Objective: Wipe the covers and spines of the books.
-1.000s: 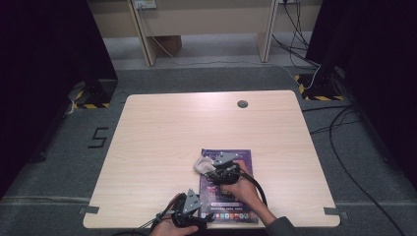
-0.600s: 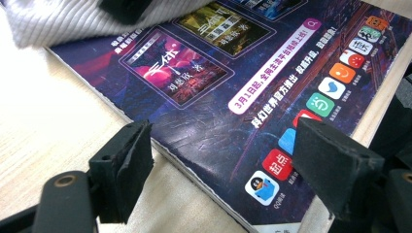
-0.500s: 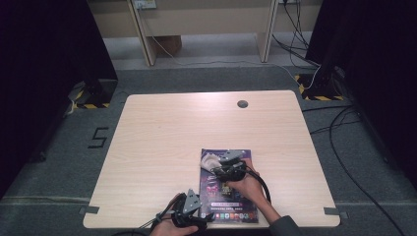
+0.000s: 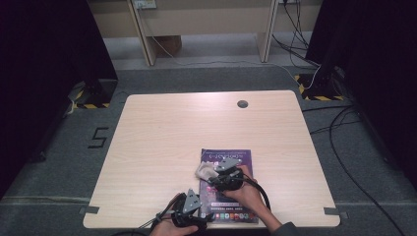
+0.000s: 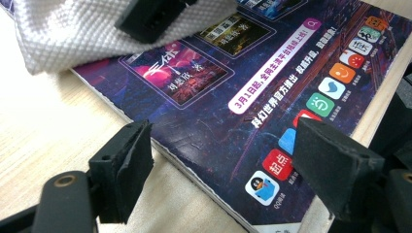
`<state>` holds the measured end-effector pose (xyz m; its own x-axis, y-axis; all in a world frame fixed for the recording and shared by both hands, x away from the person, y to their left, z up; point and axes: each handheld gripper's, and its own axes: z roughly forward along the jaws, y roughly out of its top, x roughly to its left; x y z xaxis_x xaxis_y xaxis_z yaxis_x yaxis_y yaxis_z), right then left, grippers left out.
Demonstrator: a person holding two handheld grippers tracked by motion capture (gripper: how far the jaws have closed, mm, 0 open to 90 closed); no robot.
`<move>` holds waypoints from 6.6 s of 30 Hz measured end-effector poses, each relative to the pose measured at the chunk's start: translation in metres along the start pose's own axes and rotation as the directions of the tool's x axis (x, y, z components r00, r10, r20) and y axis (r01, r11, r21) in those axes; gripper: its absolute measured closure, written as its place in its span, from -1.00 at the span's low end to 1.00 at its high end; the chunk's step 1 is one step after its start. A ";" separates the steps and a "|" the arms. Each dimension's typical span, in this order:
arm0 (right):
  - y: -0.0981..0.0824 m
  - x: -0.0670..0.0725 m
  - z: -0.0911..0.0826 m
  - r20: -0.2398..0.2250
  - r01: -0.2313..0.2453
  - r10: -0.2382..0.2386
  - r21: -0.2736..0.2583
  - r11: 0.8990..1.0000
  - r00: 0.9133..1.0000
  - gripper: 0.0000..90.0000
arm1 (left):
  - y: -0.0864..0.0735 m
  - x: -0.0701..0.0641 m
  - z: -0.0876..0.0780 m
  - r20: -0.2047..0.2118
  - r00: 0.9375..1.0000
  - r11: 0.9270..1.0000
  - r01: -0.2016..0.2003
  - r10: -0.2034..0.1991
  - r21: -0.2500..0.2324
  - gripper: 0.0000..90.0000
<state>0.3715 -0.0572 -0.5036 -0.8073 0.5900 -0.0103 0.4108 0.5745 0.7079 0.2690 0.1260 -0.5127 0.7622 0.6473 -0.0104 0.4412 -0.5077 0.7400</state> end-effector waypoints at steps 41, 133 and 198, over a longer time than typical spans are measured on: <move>-0.041 -0.041 -0.043 0.087 -0.097 0.096 0.004 0.995 0.992 0.27 | 0.001 0.002 0.001 0.013 1.000 1.000 -0.001 0.001 0.008 -0.55; -0.024 0.017 -0.024 -0.039 -0.020 0.019 -0.006 1.000 0.999 0.48 | -0.015 -0.001 -0.033 0.019 1.000 0.997 -0.014 0.013 0.075 -0.56; -0.057 -0.038 -0.058 0.099 -0.105 0.105 -0.004 0.994 0.990 0.49 | -0.007 -0.006 -0.020 0.058 0.996 0.997 -0.067 0.064 0.047 -0.05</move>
<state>0.3541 -0.1451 -0.5025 -0.7137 0.7004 -0.0061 0.4919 0.5073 0.7076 0.2518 0.1375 -0.5043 0.8152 0.5792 -0.0023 0.4113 -0.5761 0.7064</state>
